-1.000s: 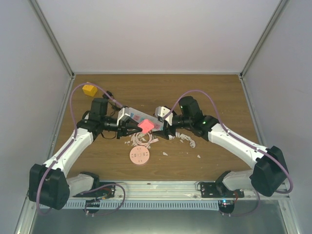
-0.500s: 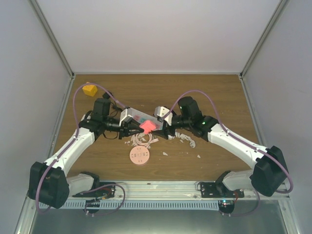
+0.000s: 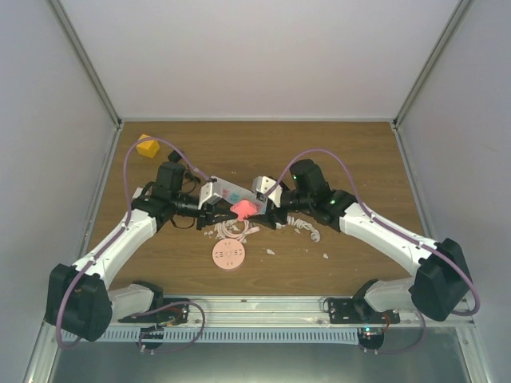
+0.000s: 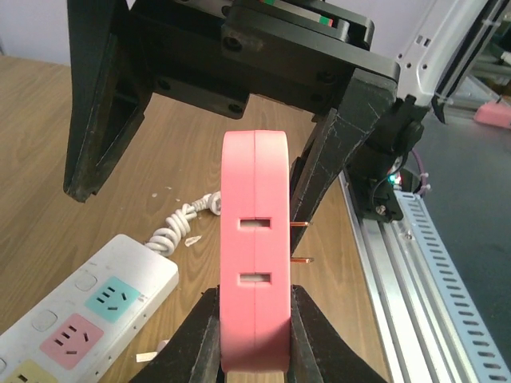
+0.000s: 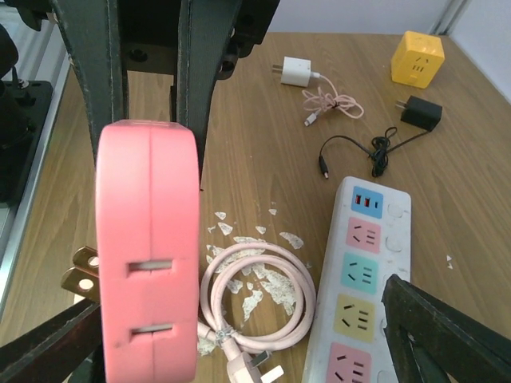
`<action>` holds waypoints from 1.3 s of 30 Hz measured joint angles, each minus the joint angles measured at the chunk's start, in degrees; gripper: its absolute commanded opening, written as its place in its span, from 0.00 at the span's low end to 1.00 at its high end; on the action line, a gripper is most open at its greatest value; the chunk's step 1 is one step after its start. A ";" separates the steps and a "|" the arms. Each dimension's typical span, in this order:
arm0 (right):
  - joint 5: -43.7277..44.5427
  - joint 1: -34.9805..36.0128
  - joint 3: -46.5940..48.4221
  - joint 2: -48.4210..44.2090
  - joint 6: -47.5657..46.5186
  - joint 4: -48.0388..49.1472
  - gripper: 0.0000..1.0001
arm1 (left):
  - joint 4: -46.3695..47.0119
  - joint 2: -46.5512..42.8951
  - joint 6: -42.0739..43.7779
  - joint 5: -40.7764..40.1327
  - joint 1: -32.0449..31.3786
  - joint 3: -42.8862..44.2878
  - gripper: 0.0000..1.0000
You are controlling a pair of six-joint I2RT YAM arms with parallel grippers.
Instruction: Pull the plug off the socket
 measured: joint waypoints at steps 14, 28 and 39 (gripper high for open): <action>0.00 0.74 0.00 0.61 -1.22 -2.80 0.77 | -2.86 -0.11 7.87 -4.24 -2.82 -0.02 0.00; 0.55 0.90 0.00 0.66 -2.60 -4.02 0.74 | -3.19 -0.09 11.56 -7.21 -4.72 -0.02 0.00; -2.93 -0.79 2.89 0.87 -4.79 -7.23 0.84 | -0.70 -0.11 4.74 -7.30 -4.46 -0.63 0.00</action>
